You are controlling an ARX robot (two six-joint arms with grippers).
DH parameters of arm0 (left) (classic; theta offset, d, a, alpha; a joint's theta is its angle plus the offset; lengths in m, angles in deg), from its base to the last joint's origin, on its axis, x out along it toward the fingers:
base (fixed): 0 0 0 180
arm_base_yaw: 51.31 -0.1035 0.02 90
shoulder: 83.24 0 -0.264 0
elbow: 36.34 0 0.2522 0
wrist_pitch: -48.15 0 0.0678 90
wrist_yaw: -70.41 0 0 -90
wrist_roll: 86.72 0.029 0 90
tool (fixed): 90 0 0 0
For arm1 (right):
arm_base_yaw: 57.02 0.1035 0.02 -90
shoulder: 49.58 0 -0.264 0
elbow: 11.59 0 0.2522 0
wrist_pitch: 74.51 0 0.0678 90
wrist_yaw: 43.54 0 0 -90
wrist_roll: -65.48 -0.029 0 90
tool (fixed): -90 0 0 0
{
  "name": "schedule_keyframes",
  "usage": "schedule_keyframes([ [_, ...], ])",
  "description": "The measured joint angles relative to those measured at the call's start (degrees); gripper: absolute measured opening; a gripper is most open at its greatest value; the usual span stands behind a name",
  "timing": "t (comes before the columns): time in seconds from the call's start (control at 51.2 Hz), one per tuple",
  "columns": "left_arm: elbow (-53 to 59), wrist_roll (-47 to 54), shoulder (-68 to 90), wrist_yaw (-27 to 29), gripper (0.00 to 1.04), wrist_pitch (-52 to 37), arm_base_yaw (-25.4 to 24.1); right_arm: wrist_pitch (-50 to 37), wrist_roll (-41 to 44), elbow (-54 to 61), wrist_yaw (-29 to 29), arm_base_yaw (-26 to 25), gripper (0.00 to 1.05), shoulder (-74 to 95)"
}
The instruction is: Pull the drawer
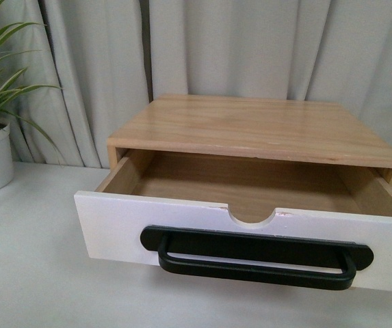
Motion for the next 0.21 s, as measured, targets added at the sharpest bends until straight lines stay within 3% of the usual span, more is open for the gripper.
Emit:
schedule_keyframes([
  [0.215,0.0,0.0,0.0,0.0,0.99,0.0,0.0,0.0,0.0,0.0,0.0,0.0,0.96,0.0],
])
